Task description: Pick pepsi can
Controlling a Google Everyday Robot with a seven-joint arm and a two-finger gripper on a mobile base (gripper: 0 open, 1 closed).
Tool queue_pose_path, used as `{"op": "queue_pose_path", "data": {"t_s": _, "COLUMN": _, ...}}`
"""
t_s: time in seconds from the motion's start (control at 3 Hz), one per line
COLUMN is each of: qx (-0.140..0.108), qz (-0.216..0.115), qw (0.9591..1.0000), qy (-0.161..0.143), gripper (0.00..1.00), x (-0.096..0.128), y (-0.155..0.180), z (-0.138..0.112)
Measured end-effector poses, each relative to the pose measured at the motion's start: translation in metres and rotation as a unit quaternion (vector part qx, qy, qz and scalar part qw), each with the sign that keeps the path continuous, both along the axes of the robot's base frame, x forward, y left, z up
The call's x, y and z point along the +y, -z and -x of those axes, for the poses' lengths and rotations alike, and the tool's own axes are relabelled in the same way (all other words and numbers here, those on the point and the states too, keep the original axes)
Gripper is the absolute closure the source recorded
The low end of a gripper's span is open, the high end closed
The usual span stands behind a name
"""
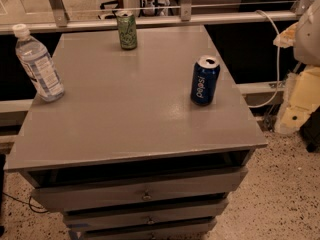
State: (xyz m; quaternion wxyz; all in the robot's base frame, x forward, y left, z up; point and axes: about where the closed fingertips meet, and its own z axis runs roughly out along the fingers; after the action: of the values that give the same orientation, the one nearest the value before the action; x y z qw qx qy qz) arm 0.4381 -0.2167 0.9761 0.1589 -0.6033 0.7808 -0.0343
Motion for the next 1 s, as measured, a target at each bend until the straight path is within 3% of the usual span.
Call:
{"op": "queue_pose_path", "data": {"t_s": 0.67, "qx": -0.008, "qz": -0.008, "qw": 0.9999, "qy": 0.001, "gripper": 0.0, "x": 0.0, "y": 0.002, "z": -0.005}}
{"op": "queue_pose_path", "data": {"t_s": 1.0, "qx": -0.021, "qz": -0.038, "qw": 0.999, "qy": -0.01, "gripper": 0.0, "x": 0.006, "y": 0.015, "z": -0.031}}
